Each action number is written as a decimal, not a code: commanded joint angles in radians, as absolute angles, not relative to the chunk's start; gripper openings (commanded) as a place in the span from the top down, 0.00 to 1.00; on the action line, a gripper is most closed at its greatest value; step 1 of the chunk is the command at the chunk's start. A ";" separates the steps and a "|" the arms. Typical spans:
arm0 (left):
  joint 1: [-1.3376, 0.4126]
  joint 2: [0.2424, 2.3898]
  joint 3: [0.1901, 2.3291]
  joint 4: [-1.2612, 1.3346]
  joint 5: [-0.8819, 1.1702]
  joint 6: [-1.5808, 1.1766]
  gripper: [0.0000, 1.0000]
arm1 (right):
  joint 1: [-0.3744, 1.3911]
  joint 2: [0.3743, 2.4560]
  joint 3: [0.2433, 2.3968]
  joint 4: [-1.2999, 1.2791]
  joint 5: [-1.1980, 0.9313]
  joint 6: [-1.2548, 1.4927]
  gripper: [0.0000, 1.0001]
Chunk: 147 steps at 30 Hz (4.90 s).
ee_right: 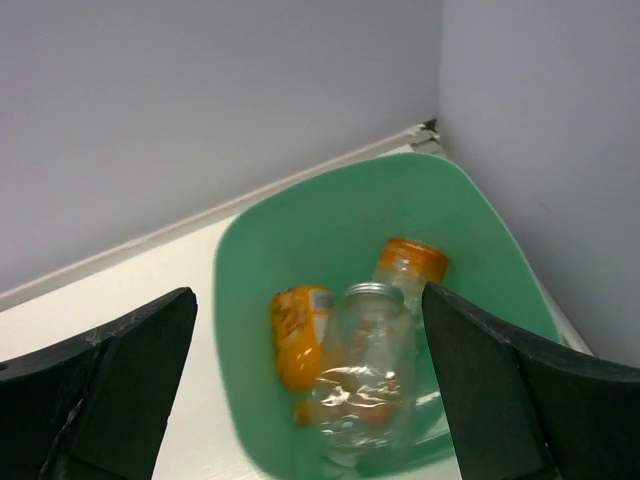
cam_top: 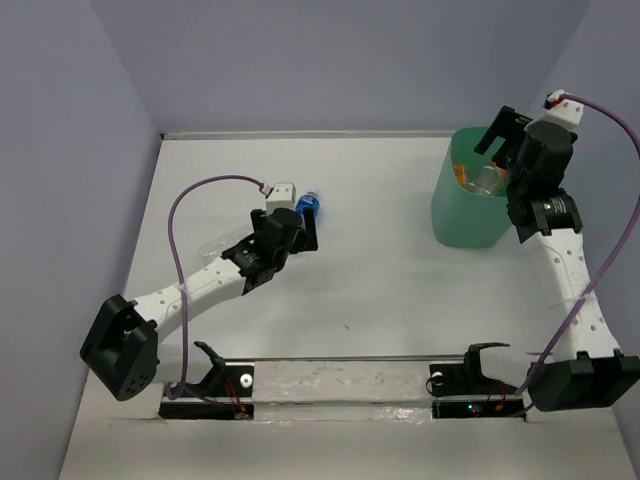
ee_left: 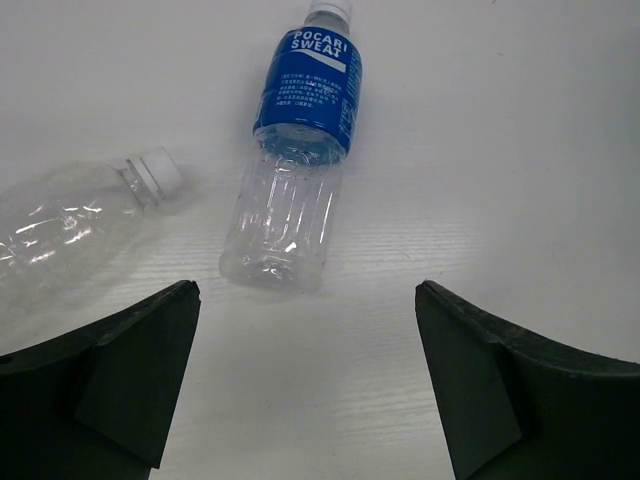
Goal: Put the plastic bottles in the bin
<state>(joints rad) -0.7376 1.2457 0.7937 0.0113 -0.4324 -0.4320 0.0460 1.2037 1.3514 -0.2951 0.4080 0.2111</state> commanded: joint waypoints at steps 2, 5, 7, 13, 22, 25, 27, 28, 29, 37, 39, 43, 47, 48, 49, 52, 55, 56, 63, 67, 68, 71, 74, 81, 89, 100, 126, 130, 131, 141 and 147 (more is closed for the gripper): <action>-0.710 1.350 0.914 0.072 -0.428 -0.371 0.01 | 0.040 1.005 1.332 -0.313 0.125 0.342 0.01; -0.683 1.439 0.975 0.071 -0.404 -0.357 0.01 | 0.040 0.913 1.208 -0.256 -0.095 0.437 0.02; -0.660 1.509 1.024 0.068 -0.381 -0.336 0.01 | 0.093 0.867 1.119 -0.212 -0.196 0.483 0.02; -0.624 1.707 1.175 0.014 -0.359 -0.299 0.01 | 0.354 0.831 1.019 -0.187 -0.137 0.488 0.02; -0.601 1.907 1.316 -0.057 -0.336 -0.272 0.01 | 0.581 0.862 0.934 -0.134 -0.041 0.488 0.02; -0.600 1.933 1.324 -0.052 -0.339 -0.272 0.08 | 0.627 0.858 0.931 -0.118 -0.032 0.492 0.02; -0.600 1.945 1.328 -0.052 -0.334 -0.272 0.13 | 0.643 0.851 0.931 -0.115 -0.029 0.495 0.02; -0.600 1.950 1.333 -0.049 -0.327 -0.272 0.17 | 0.643 0.848 0.931 -0.114 -0.029 0.495 0.02; -0.598 1.959 1.333 -0.048 -0.325 -0.270 0.23 | 0.652 0.842 0.934 -0.115 -0.028 0.495 0.03; -0.600 1.887 1.301 -0.025 -0.249 -0.291 0.42 | 0.661 0.827 0.926 -0.144 -0.006 0.489 0.02; -0.598 1.800 1.235 0.045 -0.169 -0.301 0.43 | 0.661 0.830 0.928 -0.158 0.044 0.497 0.01; -0.600 1.552 1.086 0.191 -0.010 -0.333 0.44 | 0.661 0.824 0.945 -0.158 0.089 0.502 0.00; -0.610 1.389 0.947 0.334 0.168 -0.389 0.44 | 0.661 0.892 0.972 -0.158 0.087 0.499 0.00; -0.615 1.364 0.927 0.353 0.190 -0.399 0.44 | 0.661 0.908 0.974 -0.155 0.084 0.500 0.00; -0.621 1.320 0.884 0.392 0.233 -0.408 0.44 | 0.661 0.923 0.979 -0.146 0.075 0.505 0.00; -0.649 1.249 0.822 0.443 0.299 -0.433 0.44 | 0.661 0.982 1.002 -0.120 0.035 0.517 0.00; -0.690 1.194 0.792 0.463 0.318 -0.436 0.43 | 0.661 1.020 1.015 -0.065 -0.052 0.523 0.00; -0.696 1.183 0.788 0.463 0.322 -0.434 0.43 | 0.661 1.028 1.015 -0.049 -0.072 0.528 0.00; -0.732 1.128 0.781 0.477 0.350 -0.428 0.43 | 0.661 1.066 0.989 -0.012 -0.086 0.560 0.00; -0.736 1.111 0.787 0.482 0.365 -0.426 0.43 | 0.661 1.074 0.980 -0.012 -0.052 0.577 0.00; -0.739 1.111 0.790 0.482 0.371 -0.428 0.43 | 0.661 1.077 0.979 -0.011 -0.051 0.583 0.00; -0.752 1.112 0.796 0.485 0.377 -0.422 0.43 | 0.661 1.095 0.995 -0.012 -0.084 0.591 0.00; -0.755 1.124 0.805 0.485 0.391 -0.425 0.43 | 0.661 1.097 0.993 0.058 -0.120 0.604 0.03; -0.770 1.104 0.804 0.494 0.387 -0.431 0.39 | 0.661 1.100 0.991 0.080 -0.147 0.641 0.14; -0.773 1.069 0.798 0.494 0.356 -0.446 0.14 | 0.661 1.065 0.988 0.092 -0.129 0.678 0.62; -0.773 0.933 0.836 0.241 0.210 -0.387 0.01 | 0.446 0.988 1.075 0.003 -0.152 0.649 0.73; -0.750 0.603 0.805 -0.233 -0.284 -0.270 0.01 | -0.008 1.255 1.577 -0.359 0.498 0.160 0.76; -0.733 0.612 0.808 -0.258 -0.334 -0.282 0.01 | -0.008 1.296 1.555 -0.359 0.529 0.163 0.62; -0.732 0.621 0.810 -0.264 -0.347 -0.285 0.01 | -0.008 1.299 1.552 -0.359 0.526 0.164 0.40; -0.718 0.727 0.813 -0.287 -0.456 -0.325 0.01 | 0.003 1.181 1.539 -0.388 0.217 0.291 0.00; -0.583 0.885 0.851 -0.331 -0.410 -0.304 0.01 | 0.484 1.153 1.385 -0.207 0.146 0.305 0.00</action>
<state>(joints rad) -0.6708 0.7982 0.8116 -0.3008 -0.4122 -0.3172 0.1783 1.1313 1.4570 -0.3569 0.2440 0.2947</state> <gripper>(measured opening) 0.989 0.994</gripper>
